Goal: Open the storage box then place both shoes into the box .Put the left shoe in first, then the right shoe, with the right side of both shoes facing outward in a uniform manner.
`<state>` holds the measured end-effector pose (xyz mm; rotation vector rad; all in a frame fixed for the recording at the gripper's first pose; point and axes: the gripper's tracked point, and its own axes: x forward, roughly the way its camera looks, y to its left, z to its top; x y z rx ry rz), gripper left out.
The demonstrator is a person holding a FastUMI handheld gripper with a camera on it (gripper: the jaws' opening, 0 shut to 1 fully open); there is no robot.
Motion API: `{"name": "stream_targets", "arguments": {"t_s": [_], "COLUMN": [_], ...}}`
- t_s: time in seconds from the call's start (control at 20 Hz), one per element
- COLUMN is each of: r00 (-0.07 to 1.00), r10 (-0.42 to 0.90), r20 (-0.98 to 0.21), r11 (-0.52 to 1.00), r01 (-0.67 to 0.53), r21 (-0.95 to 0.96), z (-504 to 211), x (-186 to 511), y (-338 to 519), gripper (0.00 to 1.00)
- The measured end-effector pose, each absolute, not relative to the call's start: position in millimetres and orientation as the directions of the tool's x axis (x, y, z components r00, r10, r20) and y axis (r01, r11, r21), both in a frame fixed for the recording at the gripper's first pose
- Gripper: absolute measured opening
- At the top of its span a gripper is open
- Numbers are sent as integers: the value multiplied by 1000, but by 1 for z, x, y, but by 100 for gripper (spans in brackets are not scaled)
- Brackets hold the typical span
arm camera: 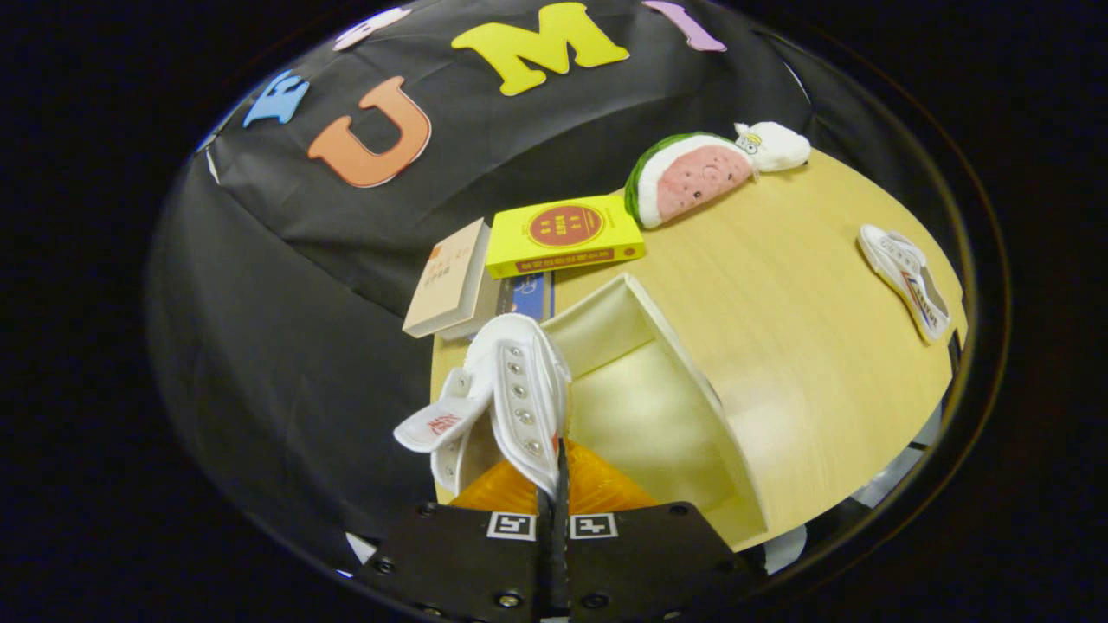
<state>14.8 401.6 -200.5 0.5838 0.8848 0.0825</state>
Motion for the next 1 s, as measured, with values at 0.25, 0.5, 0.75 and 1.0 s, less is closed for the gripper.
{"name": "stream_targets", "arguments": {"t_s": [0.25,0.5,0.75,1.0], "r00": [632,626,635,589], "r10": [282,254,228,293], "r20": [-722,-737,-738,-753], "r11": [820,820,852,852], "r01": [232,265,237,196], "r21": [523,507,468,485], "z": [-221,-245,-263,-273], "x": [17,20,23,20], "y": [408,413,419,437], "gripper": [0,0,0,52]}}
